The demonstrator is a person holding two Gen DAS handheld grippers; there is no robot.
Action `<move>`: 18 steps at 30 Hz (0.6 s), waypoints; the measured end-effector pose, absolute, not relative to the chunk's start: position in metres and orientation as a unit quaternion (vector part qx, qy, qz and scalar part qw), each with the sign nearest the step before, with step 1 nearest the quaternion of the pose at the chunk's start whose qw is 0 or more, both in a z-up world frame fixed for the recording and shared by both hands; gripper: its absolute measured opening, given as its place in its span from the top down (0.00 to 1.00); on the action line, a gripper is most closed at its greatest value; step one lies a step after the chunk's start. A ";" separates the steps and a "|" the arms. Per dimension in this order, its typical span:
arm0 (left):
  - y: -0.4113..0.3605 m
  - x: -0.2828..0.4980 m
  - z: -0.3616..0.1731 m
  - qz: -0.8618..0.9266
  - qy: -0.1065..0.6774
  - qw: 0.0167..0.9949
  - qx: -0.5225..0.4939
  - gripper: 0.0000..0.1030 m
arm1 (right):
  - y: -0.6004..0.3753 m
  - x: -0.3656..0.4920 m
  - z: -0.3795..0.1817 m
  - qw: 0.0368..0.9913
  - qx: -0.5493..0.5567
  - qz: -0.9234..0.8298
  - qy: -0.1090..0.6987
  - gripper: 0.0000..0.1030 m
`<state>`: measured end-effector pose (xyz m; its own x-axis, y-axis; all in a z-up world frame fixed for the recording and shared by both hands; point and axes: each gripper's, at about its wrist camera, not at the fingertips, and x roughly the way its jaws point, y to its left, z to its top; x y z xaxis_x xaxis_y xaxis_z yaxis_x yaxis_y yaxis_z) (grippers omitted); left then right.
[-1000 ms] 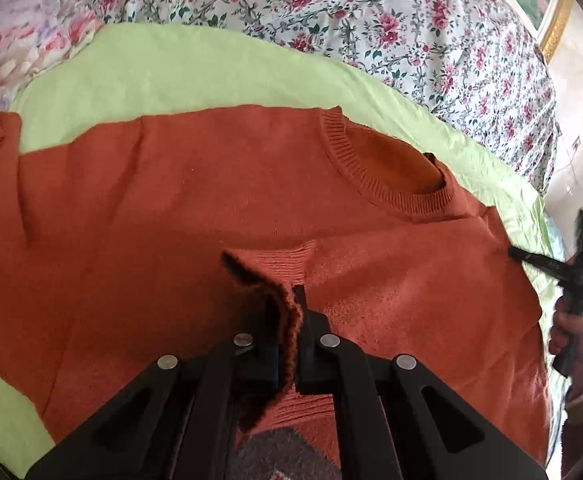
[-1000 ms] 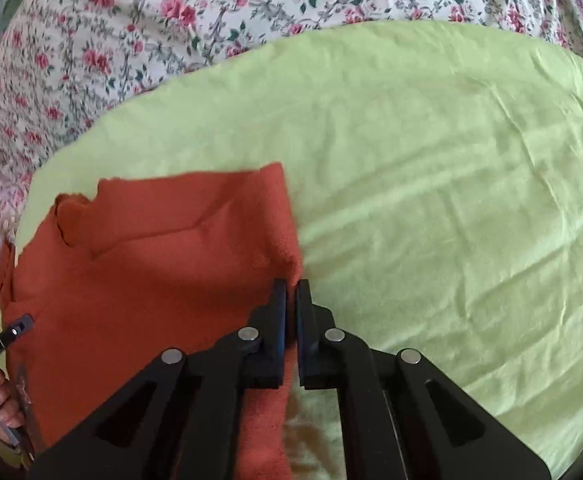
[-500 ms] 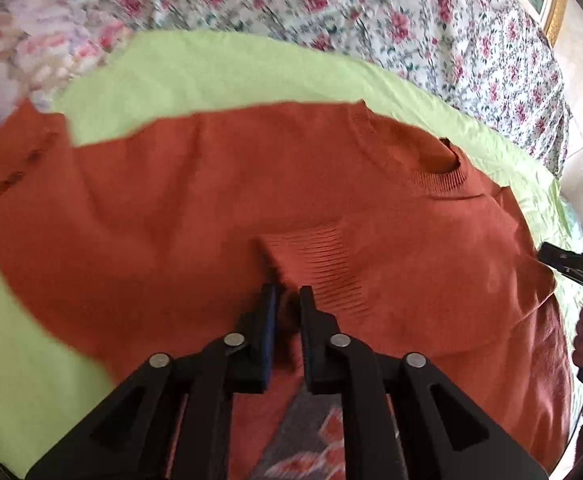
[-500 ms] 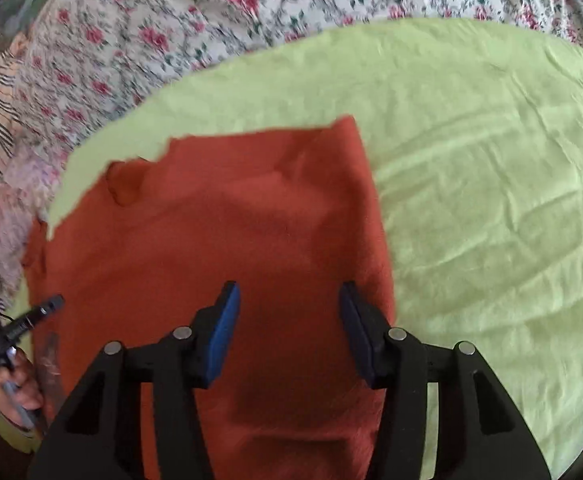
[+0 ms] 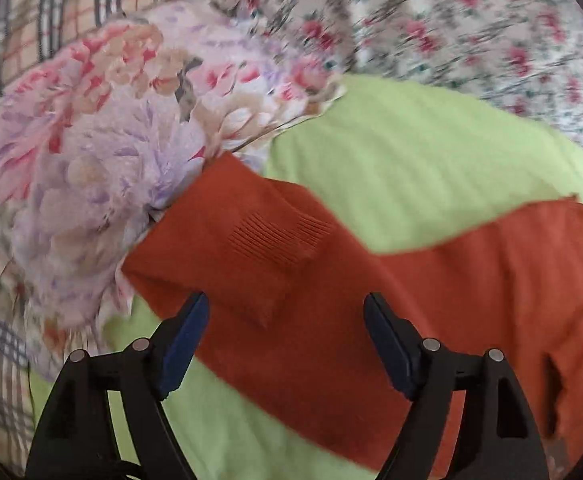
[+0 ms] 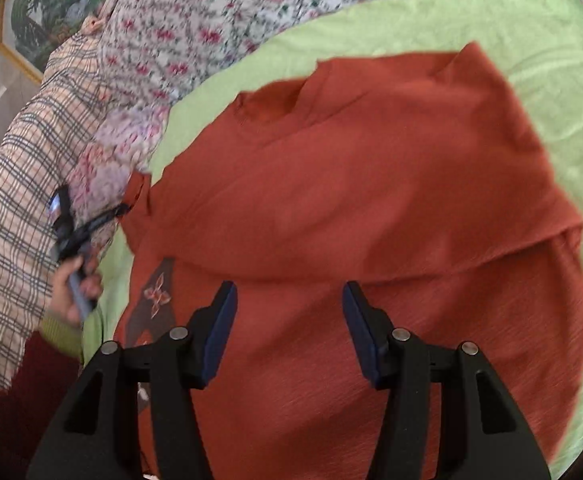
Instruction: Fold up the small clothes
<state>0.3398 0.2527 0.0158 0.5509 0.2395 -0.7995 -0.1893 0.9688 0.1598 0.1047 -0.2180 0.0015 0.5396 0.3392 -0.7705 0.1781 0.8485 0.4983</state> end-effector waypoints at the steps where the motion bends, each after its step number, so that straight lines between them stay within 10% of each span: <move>1: 0.258 0.347 0.010 0.121 0.465 0.876 0.028 0.28 | -0.217 0.106 -0.001 0.832 0.271 0.049 0.481 0.46; 6: 0.299 0.369 -0.008 0.107 0.485 0.867 -0.039 0.88 | -0.215 0.108 -0.006 0.826 0.279 0.043 0.489 0.46; 18: 0.201 0.290 0.070 -0.049 0.396 0.909 -0.125 0.92 | -0.211 0.101 0.011 0.839 0.284 0.054 0.461 0.46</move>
<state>0.2904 0.2011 0.0698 0.6822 -0.1883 -0.7065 -0.0090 0.9640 -0.2656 0.1008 -0.2112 0.0105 0.5685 0.3528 -0.7432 0.1704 0.8333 0.5259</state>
